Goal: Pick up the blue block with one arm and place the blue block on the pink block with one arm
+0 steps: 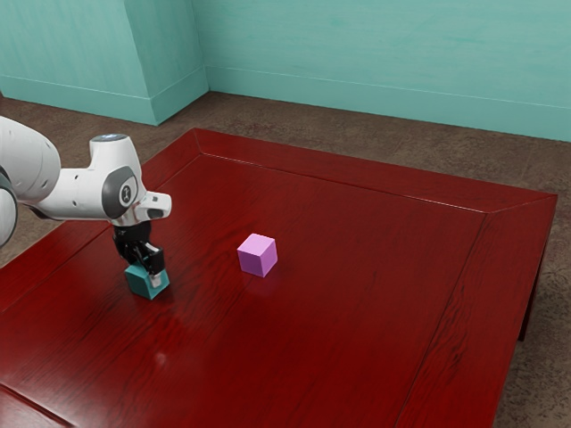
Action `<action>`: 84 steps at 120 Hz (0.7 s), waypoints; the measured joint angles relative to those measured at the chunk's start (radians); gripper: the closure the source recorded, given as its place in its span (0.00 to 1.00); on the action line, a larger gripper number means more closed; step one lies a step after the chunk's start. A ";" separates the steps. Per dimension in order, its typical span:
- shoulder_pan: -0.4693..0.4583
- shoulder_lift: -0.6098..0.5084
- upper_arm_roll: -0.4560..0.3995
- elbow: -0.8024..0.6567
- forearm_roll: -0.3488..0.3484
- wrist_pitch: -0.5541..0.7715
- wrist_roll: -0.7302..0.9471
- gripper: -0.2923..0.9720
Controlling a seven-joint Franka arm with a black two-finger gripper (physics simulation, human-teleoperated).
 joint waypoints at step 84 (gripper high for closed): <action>-0.049 0.029 -0.145 0.379 0.095 -0.178 -0.165 0.52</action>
